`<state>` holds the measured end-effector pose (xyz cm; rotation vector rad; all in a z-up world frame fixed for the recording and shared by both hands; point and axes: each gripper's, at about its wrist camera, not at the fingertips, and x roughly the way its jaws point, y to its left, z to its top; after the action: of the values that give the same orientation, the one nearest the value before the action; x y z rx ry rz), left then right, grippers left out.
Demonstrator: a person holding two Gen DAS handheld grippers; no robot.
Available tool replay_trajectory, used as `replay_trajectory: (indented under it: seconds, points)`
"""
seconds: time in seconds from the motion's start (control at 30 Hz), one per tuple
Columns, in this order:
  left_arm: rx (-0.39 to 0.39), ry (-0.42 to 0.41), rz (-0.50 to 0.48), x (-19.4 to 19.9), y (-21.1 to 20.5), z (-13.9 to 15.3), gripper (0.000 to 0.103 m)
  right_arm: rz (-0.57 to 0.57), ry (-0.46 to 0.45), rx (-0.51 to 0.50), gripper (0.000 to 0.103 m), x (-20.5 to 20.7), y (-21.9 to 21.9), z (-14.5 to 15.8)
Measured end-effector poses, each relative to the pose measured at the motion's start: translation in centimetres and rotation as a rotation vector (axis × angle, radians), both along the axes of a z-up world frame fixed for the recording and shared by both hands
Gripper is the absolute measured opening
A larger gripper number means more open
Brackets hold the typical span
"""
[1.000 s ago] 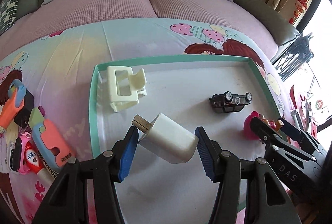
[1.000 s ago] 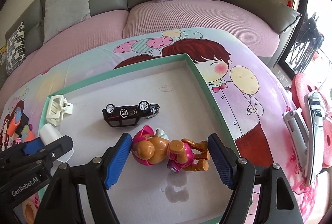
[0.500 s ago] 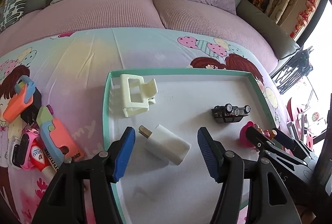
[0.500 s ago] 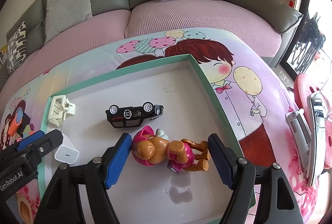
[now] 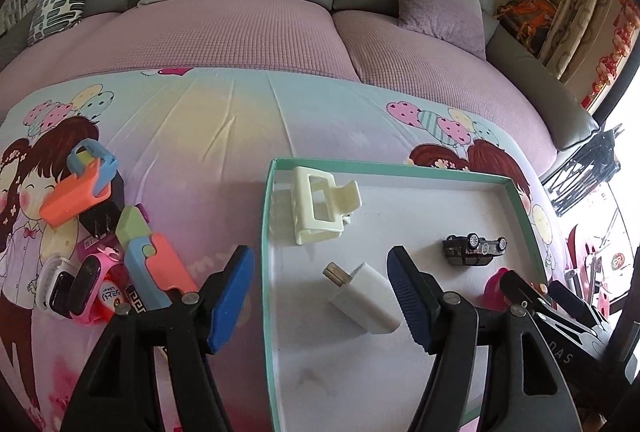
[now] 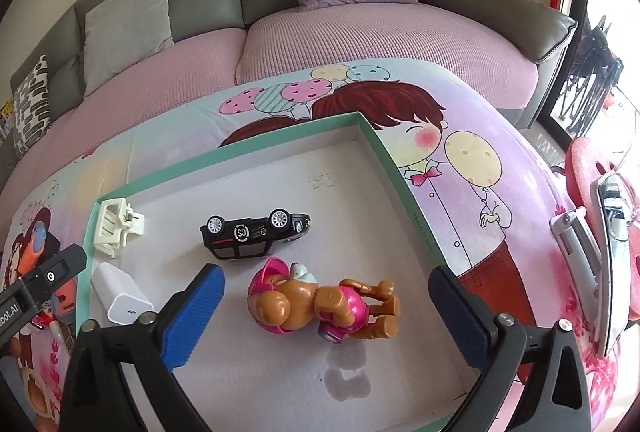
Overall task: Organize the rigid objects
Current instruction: 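Carry the charger and dog figure into the green tray and open both tools, then withdraw both tools from the tray back toward the pile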
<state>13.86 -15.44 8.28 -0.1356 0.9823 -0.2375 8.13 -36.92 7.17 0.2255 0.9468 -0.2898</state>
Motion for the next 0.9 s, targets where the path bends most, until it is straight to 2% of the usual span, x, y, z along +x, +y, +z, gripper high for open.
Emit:
replay_trajectory:
  seconds: [0.1,0.13,0.17,0.2,0.53,0.67,0.77,0.9]
  points:
    - [0.010,-0.010,0.014,0.0,0.2,0.1,0.073,0.008,-0.004,0.014,0.103,0.1,0.2,-0.1]
    - [0.017,-0.012,0.020,0.0,0.2,0.1,0.080,0.012,0.000,0.012,0.103,0.2,0.3,-0.2]
    - [0.022,-0.016,0.027,0.1,0.2,0.1,0.096,0.016,0.003,0.008,0.103,0.2,0.3,-0.3]
    - [0.025,-0.022,0.037,0.0,0.3,0.2,0.099,0.018,0.005,0.003,0.103,0.2,0.4,-0.3]
    - [-0.038,-0.065,0.163,0.7,2.2,3.3,0.099,0.032,-0.044,0.018,0.103,0.1,0.3,0.6]
    - [-0.073,-0.106,0.169,1.2,1.7,4.9,0.099,0.028,-0.068,0.027,0.103,0.0,0.2,1.1]
    - [-0.091,-0.113,0.155,1.5,0.9,5.0,0.099,0.025,-0.066,0.021,0.103,0.1,0.2,1.2]
    - [-0.049,-0.089,0.132,1.5,0.7,3.7,0.099,0.028,-0.061,0.022,0.103,0.4,0.4,1.1]
